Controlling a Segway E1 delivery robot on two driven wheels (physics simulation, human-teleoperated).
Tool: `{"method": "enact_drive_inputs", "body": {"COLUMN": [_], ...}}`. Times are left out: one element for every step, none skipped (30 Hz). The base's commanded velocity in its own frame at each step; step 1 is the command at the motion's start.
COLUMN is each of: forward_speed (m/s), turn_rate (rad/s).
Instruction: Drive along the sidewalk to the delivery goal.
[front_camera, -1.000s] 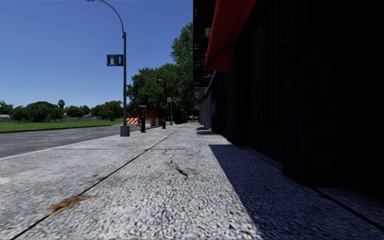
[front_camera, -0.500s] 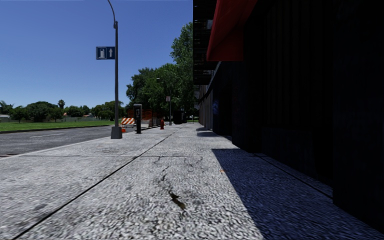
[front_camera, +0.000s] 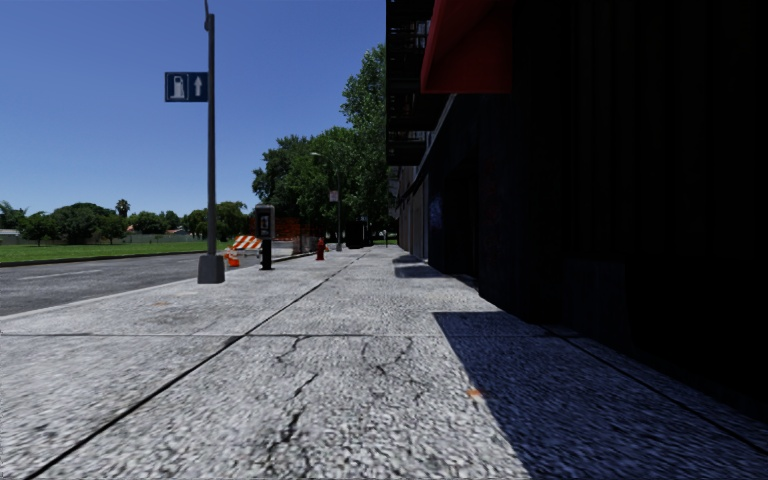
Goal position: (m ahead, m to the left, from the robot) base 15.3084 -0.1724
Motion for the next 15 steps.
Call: {"method": "enact_drive_inputs", "body": {"forward_speed": [2.0,2.0,2.0,2.0,2.0,2.0,2.0,2.0,2.0,2.0,2.0,2.0,2.0,2.0,2.0], "turn_rate": [0.0,0.0,0.0,0.0,0.0,0.0,0.0,0.0,0.0,0.0,0.0,0.0,0.0,0.0,0.0]}}
